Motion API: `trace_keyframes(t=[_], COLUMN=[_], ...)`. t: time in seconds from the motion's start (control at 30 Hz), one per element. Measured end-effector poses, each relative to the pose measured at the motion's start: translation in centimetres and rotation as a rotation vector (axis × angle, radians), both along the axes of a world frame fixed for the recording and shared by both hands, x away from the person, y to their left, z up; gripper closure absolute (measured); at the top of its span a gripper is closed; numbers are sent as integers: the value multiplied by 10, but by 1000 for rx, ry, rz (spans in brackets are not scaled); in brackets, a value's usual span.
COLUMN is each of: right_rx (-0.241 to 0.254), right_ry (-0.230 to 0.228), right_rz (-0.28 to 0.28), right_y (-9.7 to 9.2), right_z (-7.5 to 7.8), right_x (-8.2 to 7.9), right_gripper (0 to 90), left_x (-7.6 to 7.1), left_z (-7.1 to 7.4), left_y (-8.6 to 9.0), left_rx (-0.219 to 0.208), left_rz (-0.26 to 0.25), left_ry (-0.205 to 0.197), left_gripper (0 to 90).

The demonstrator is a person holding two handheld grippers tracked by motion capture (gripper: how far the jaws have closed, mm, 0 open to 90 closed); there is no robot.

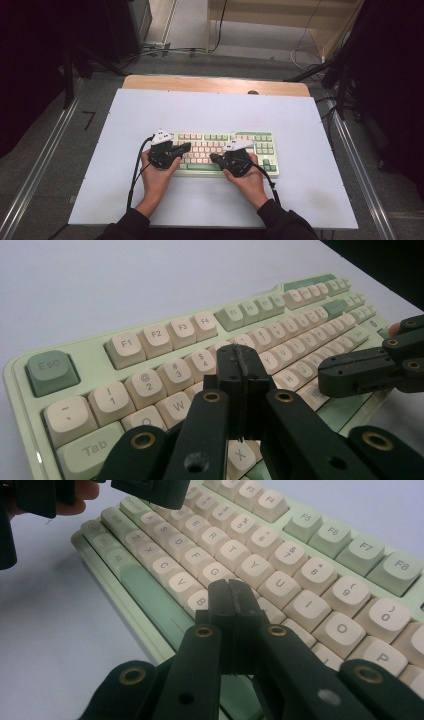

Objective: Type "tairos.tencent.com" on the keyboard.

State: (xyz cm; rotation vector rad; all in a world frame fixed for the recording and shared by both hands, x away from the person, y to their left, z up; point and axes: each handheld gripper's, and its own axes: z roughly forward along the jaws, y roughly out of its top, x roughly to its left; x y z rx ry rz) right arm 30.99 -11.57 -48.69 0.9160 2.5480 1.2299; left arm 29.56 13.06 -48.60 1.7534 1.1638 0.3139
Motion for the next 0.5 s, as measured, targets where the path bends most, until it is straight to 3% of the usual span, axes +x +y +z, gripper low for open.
trace_keyframes(t=[0.5], right_rx=[-17], right_ry=[8], right_rz=[7], right_y=[3], right_z=[-5], right_x=[2], right_gripper=[881], left_x=[0], left_z=[0], left_y=[-1], left_rx=[-1], left_rz=[-2], left_ry=[1], left_gripper=[900])
